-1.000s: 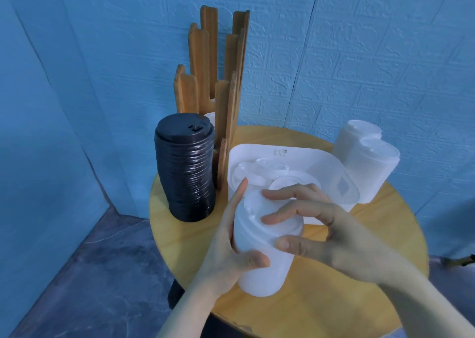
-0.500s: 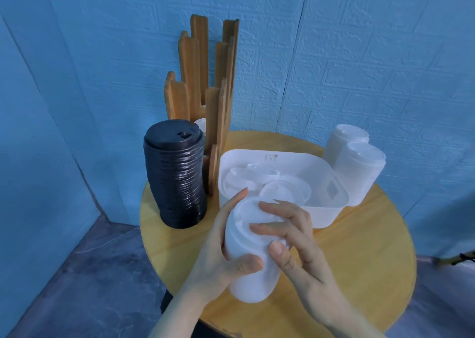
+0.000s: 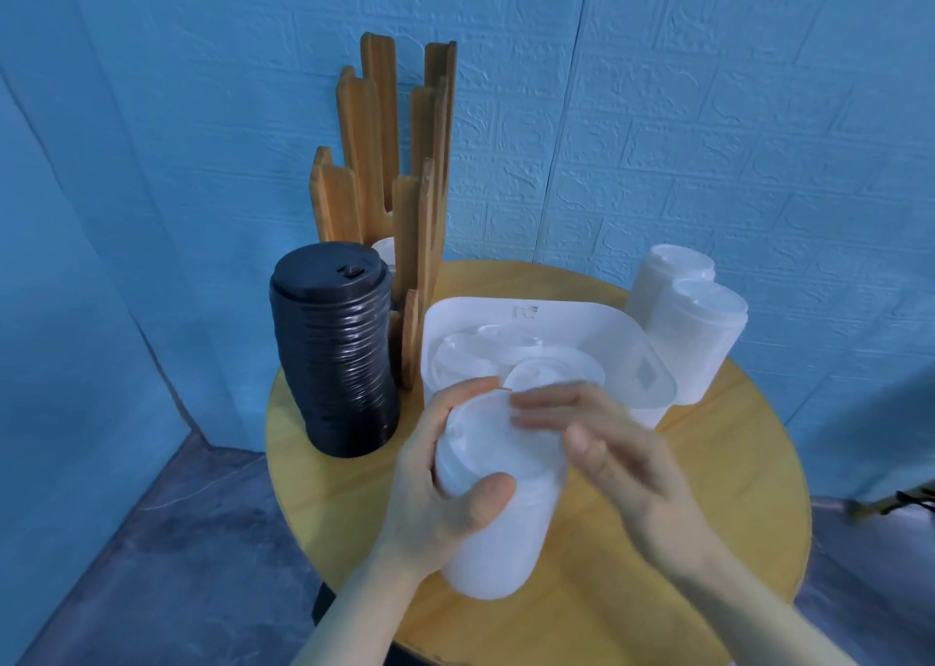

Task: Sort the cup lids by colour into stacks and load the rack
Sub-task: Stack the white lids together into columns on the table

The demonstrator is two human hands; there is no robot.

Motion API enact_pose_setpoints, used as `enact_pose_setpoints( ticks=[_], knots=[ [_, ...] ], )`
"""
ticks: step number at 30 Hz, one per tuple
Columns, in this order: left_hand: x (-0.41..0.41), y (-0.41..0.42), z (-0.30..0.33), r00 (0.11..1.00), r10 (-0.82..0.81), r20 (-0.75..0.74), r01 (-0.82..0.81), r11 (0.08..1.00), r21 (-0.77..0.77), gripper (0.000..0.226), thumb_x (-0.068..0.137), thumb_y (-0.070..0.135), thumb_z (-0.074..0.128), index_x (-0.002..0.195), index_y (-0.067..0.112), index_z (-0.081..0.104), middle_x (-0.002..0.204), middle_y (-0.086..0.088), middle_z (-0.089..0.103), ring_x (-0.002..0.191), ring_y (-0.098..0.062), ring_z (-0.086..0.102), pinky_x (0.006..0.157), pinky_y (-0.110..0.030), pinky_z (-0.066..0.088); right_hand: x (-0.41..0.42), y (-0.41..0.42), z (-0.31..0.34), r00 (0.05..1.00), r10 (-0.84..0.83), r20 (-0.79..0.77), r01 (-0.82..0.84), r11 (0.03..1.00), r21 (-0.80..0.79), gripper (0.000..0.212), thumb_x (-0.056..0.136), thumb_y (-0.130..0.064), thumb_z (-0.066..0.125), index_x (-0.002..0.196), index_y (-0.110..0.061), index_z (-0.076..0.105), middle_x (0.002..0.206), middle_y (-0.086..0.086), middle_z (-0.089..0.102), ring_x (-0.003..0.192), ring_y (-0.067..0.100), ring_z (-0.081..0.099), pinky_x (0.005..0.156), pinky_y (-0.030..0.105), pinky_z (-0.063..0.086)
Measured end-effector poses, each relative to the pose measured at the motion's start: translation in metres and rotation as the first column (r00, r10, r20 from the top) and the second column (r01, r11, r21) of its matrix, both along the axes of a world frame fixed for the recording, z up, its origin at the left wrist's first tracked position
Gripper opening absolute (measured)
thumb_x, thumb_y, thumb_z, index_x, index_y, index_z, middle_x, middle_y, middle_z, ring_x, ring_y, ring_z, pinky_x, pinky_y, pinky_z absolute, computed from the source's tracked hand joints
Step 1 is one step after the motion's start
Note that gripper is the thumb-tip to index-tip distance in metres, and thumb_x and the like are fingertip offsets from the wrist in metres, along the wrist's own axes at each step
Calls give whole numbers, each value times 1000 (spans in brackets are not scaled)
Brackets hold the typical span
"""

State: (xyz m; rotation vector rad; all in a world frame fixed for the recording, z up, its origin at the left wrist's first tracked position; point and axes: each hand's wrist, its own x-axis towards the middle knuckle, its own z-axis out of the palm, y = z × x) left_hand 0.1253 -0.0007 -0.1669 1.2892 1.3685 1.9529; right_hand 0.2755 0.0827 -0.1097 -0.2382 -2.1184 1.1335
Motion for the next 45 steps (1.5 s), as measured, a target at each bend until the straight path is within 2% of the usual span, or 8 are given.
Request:
enact_pose_setpoints(
  ticks=[5,9,14,20,25,35,39,45],
  knots=[
    [2,2,-2,997,53,-49,-53,998,-13,83,70,78,67,125,16,54,121,11,64,112,-11,62,87,-19,52,-15,80,5,892,-438,114,436,899,40,11,93,-22,64,99,-30,69,102,-8,71,88,7,60,72,20,41],
    [1,1,-3,999,41,-27,-41,999,15,83,69,78,69,122,16,55,115,12,66,109,-11,63,86,-19,52,-32,129,-11,639,-533,554,387,846,368,31,90,-37,64,119,-26,65,114,-5,63,101,14,55,85,29,43],
    [1,1,-2,999,45,-18,-45,999,-8,84,68,78,68,121,15,55,114,11,66,108,-12,63,85,-19,52,-47,138,-16,493,-543,679,297,839,455,31,91,-43,61,116,-26,67,118,-5,66,119,16,49,101,35,40],
    [1,0,-2,999,37,-7,-37,999,-22,85,67,80,68,122,16,55,116,9,65,109,-12,62,86,-20,51,-31,114,-5,708,-456,540,338,889,308,4,87,-32,69,90,-31,69,94,-16,68,90,11,59,86,29,47],
    [0,-1,1,999,34,-17,-34,999,-16,86,67,80,67,124,17,55,121,15,64,111,-6,61,88,-15,48,1,88,12,841,-283,462,269,958,97,14,81,-20,77,90,-29,73,90,-15,72,87,1,61,69,9,40],
    [1,-2,4,1000,27,-15,-28,999,-37,88,64,82,68,124,19,55,120,21,64,112,-4,61,87,-14,48,40,69,4,853,-339,396,278,938,205,41,82,-14,75,102,-48,65,108,-42,57,100,-14,53,82,1,36],
    [1,-4,4,1000,23,-10,-24,998,-59,90,62,83,68,126,21,55,122,19,64,114,-5,61,87,-15,49,38,59,-5,858,-469,209,391,861,324,49,79,-13,77,101,-53,61,111,-35,61,94,-2,59,78,19,45],
    [-1,-5,5,1000,9,2,-9,996,-93,100,58,82,71,137,25,47,128,21,61,119,-6,59,92,-17,48,24,24,10,917,-388,-95,399,870,290,28,78,-23,75,105,-28,69,104,-29,65,99,-8,57,82,6,39]
  ],
)
